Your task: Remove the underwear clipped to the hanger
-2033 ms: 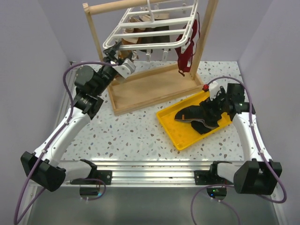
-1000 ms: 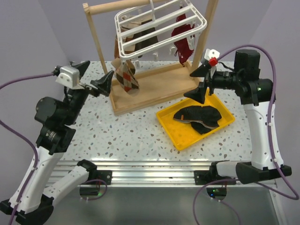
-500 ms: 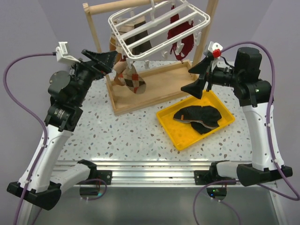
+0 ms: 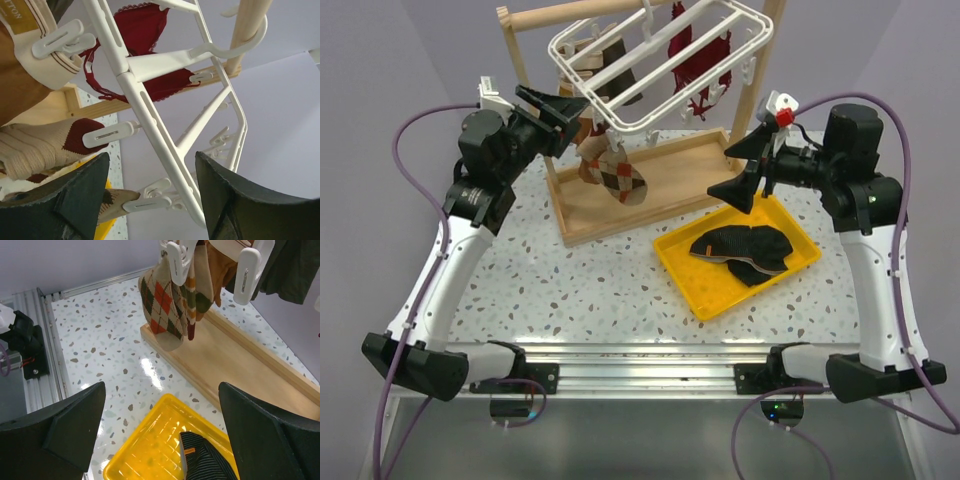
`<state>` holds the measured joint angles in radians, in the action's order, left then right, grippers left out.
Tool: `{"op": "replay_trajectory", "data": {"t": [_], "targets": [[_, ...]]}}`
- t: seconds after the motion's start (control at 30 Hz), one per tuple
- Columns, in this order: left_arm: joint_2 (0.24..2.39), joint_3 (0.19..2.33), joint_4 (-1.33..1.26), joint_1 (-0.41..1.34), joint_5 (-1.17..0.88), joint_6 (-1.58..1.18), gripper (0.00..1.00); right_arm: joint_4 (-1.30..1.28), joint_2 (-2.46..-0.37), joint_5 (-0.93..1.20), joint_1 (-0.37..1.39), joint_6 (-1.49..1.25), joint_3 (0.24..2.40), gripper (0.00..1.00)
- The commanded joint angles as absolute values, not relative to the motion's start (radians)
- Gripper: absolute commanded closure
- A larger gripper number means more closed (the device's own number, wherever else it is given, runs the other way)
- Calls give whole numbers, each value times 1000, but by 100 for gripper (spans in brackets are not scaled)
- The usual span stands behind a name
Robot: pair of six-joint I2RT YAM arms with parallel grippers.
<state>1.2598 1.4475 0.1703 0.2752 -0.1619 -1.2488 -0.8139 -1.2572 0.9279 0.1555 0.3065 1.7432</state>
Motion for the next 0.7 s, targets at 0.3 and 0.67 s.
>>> {"op": "replay_trajectory", "data": {"t": [0.3,0.67], "targets": [[1354,1580,149,267,-127,-1293,35,-762,-1195,933,155,256,1707,1],[1425,1618,109,267,-101,-1282,58,-784,-1209,956,156,249,1810,1]]}}
